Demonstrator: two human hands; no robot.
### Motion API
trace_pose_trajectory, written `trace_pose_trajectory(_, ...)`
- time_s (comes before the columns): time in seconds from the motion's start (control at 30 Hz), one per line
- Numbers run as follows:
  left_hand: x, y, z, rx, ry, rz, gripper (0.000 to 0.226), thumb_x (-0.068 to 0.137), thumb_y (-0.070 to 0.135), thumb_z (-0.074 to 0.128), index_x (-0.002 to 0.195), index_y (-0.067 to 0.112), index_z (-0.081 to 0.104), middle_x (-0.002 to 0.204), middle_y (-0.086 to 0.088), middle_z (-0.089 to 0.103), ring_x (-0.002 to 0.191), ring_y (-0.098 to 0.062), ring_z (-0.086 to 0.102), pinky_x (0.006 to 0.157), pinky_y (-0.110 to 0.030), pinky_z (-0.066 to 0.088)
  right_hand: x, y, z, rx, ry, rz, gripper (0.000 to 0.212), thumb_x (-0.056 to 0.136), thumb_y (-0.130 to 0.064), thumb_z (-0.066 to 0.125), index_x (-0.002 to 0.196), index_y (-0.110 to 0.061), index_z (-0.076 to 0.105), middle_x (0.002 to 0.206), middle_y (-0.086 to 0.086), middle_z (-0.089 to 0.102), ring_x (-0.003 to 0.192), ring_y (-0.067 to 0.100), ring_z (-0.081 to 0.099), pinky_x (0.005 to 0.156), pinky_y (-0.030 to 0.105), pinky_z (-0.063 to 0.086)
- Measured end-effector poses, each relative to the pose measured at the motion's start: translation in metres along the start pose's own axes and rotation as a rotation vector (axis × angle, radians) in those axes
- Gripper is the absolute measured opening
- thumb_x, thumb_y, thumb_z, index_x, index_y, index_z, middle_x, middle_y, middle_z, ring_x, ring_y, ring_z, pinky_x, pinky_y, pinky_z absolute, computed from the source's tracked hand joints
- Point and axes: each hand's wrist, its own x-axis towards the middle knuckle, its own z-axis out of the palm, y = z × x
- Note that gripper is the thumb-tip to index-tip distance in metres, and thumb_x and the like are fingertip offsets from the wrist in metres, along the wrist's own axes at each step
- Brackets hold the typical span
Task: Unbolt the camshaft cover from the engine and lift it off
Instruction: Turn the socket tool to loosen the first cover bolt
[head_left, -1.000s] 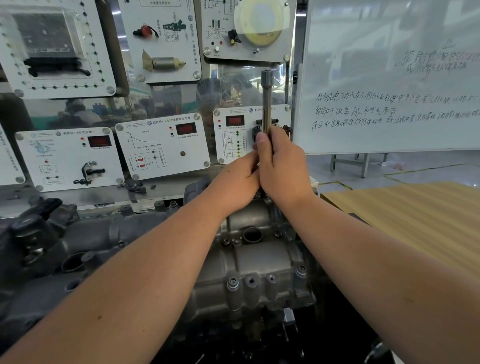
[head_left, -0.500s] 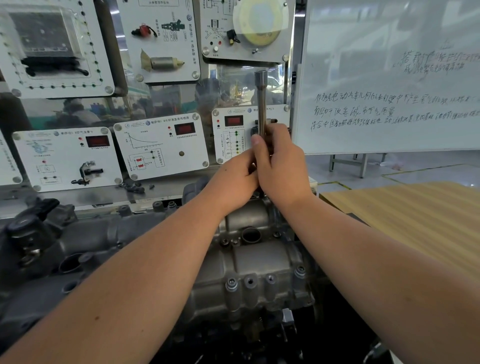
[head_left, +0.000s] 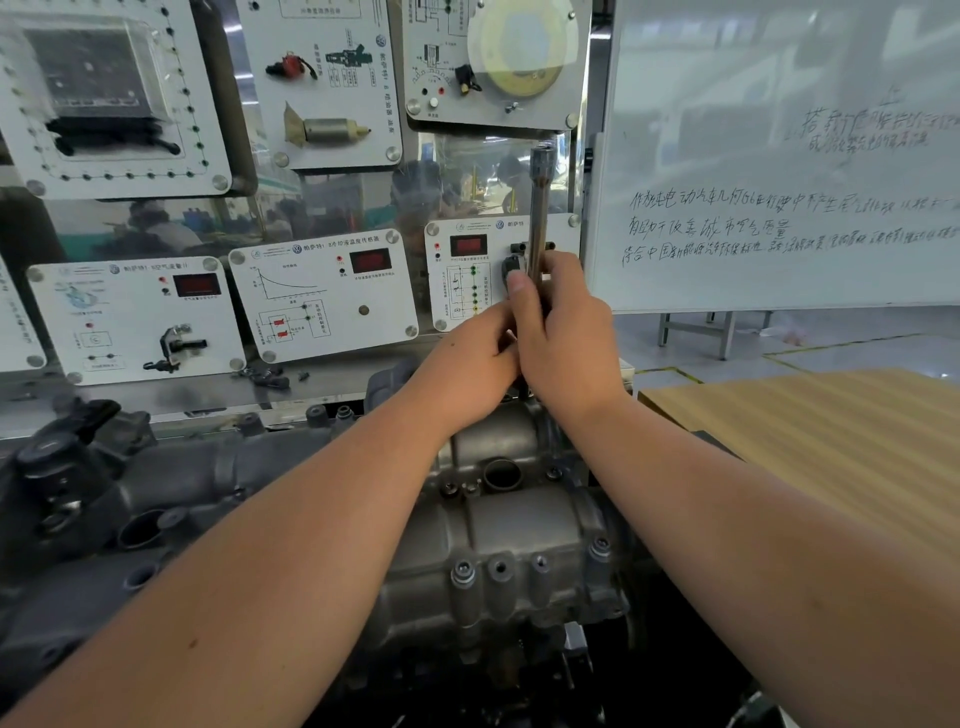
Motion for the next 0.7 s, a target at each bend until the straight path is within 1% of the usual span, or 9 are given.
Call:
trace_pose_trajectory(0.1,-0.0018,0.0002,0.0008,-0.004,-0.022,-0.001,0.034,0.108,0.027,0.045,0.141,0.03,0.054,0.119,0.008,0.069,0.105,-0.01,0.065,0.089,-0.023,0.051,-0.0001,-0.0028,-0.0009,-0.017,0.015,-0.022,0.02,0.107,-0.033,0.043,0.09,-0.023,0.045,0.072,-0.007,0.061,0.066,0.004,0.059,0.054,0.025,0.043)
trace_pose_trajectory(0.17,-0.0025,-0.0003,0.0013,-0.001,-0.038,-0.008,0.035,0.11,0.029,0.042,0.144,0.03,0.052,0.119,0.009,0.067,0.102,-0.009,0.064,0.088,-0.021,0.05,-0.0002,-0.0041,-0.0009,-0.021,0.008,-0.012,0.025,0.108,-0.032,0.04,0.086,-0.02,0.045,0.079,0.004,0.067,0.073,0.018,0.064,0.062,0.037,0.049)
trace_pose_trajectory(0.23,-0.0024,0.0002,0.0009,0.004,-0.042,-0.016,0.035,0.11,0.029,0.042,0.143,0.029,0.053,0.121,0.005,0.069,0.104,-0.011,0.065,0.09,-0.028,0.053,0.0,-0.0047,-0.0015,-0.017,0.002,0.005,0.027,0.108,-0.032,0.038,0.088,-0.017,0.048,0.082,0.006,0.069,0.076,0.021,0.065,0.065,0.039,0.05)
trace_pose_trajectory(0.3,-0.0013,0.0007,0.0004,0.008,-0.032,-0.016,0.033,0.109,0.026,0.045,0.141,0.028,0.055,0.121,0.003,0.07,0.106,-0.015,0.066,0.093,-0.031,0.053,0.0004,-0.0035,-0.0008,-0.01,0.0,-0.001,0.025,0.108,-0.032,0.039,0.092,-0.017,0.05,0.077,-0.001,0.066,0.071,0.017,0.062,0.06,0.036,0.045)
trace_pose_trajectory(0.37,-0.0002,0.0006,0.0002,0.022,-0.016,-0.004,0.03,0.107,0.024,0.047,0.135,0.032,0.057,0.109,0.011,0.069,0.1,-0.01,0.067,0.085,-0.018,0.052,0.0005,-0.0029,-0.0005,0.004,-0.004,0.0,0.022,0.107,-0.036,0.042,0.11,-0.019,0.055,0.077,-0.011,0.063,0.07,0.012,0.059,0.057,0.025,0.041)
trace_pose_trajectory(0.43,0.0004,0.0015,-0.0003,0.032,-0.006,0.003,0.031,0.106,0.024,0.048,0.133,0.035,0.056,0.098,0.019,0.065,0.095,0.001,0.064,0.074,-0.01,0.049,0.0003,-0.0029,-0.0008,0.029,-0.006,0.015,0.031,0.104,-0.04,0.047,0.126,-0.019,0.051,0.083,-0.01,0.066,0.074,0.01,0.062,0.06,0.019,0.043)
trace_pose_trajectory(0.47,0.0003,0.0017,-0.0005,0.028,-0.004,0.004,0.032,0.106,0.024,0.049,0.135,0.034,0.056,0.097,0.02,0.064,0.094,0.004,0.063,0.073,-0.01,0.049,0.0001,-0.0023,-0.0006,0.03,-0.006,0.013,0.03,0.104,-0.04,0.049,0.124,-0.019,0.051,0.081,-0.011,0.065,0.072,0.009,0.062,0.059,0.02,0.043)
trace_pose_trajectory(0.57,-0.0007,0.0014,-0.0004,0.024,-0.006,0.003,0.032,0.106,0.025,0.05,0.137,0.029,0.055,0.1,0.019,0.065,0.095,0.002,0.064,0.075,-0.013,0.05,-0.0003,-0.0027,-0.0008,-0.003,0.008,-0.019,0.017,0.105,-0.036,0.047,0.096,-0.021,0.049,0.069,-0.011,0.057,0.064,0.007,0.056,0.056,0.031,0.04)
trace_pose_trajectory(0.7,-0.0027,0.001,0.0016,0.009,-0.049,-0.008,0.037,0.108,0.027,0.046,0.145,0.031,0.05,0.121,0.008,0.067,0.106,-0.011,0.063,0.089,-0.017,0.047,-0.0004,-0.0044,-0.0016,-0.002,-0.008,-0.005,0.029,0.107,-0.033,0.042,0.086,-0.014,0.049,0.08,0.007,0.069,0.076,0.025,0.065,0.068,0.046,0.052)
